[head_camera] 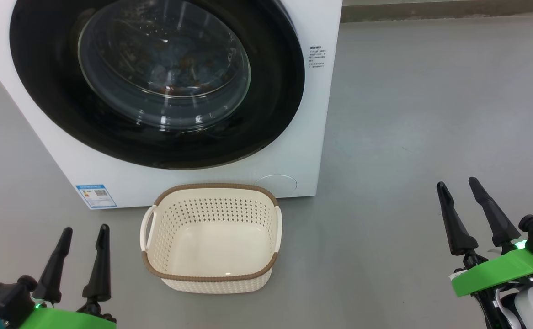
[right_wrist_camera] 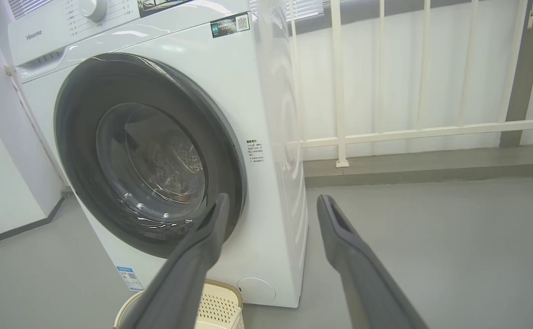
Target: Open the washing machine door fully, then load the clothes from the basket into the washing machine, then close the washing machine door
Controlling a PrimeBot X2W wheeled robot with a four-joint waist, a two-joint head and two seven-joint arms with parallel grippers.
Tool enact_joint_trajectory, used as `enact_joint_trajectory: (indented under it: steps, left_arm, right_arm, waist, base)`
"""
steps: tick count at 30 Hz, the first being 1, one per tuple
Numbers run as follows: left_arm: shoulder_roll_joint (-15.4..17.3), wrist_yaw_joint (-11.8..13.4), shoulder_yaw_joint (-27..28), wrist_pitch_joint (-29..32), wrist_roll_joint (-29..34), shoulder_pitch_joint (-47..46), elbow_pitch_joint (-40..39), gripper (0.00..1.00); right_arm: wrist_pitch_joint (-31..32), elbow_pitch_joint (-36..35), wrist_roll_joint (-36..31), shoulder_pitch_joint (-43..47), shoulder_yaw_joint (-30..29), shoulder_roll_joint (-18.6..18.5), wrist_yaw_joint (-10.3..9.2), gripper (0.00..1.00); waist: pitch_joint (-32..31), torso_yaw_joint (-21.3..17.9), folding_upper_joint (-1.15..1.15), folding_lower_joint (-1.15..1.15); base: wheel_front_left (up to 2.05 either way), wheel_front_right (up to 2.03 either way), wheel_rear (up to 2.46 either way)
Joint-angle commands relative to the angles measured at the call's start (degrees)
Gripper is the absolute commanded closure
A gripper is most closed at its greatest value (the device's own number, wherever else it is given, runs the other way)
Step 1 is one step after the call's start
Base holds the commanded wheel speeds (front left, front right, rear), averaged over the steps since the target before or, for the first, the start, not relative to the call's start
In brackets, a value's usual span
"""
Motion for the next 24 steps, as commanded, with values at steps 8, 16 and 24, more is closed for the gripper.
enact_joint_trajectory:
  steps: [8, 16, 24]
  left_arm:
    - [1.7, 0.5, 1.6, -0.1, -0.9, -0.9, -1.8, 0.0]
    - [-1.9, 0.0, -0.6, 0.6, -1.7, 1.2, 1.9, 1.0]
    - [-2.8, 0.1, 0.5, 2.1, -5.8, 1.1, 1.9, 1.0]
  right_arm:
    - [-0.3, -1.3, -0.9, -0.4, 0.7, -0.9, -0.16, 0.0]
    - [0.3, 2.3, 0.9, 1.3, 0.3, 1.9, 0.0, 1.0]
    - [1.7, 2.3, 5.5, 1.3, -0.8, 2.7, -0.01, 1.0]
  waist:
    - [0.1, 0.0, 0.0, 0.0]
    - [0.2, 0.0, 0.0, 0.0]
    - [0.1, 0.1, 0.0, 0.01]
  base:
    - [0.0, 0.0, 0.0]
    - [0.0, 0.0, 0.0]
    - [0.0, 0.0, 0.0]
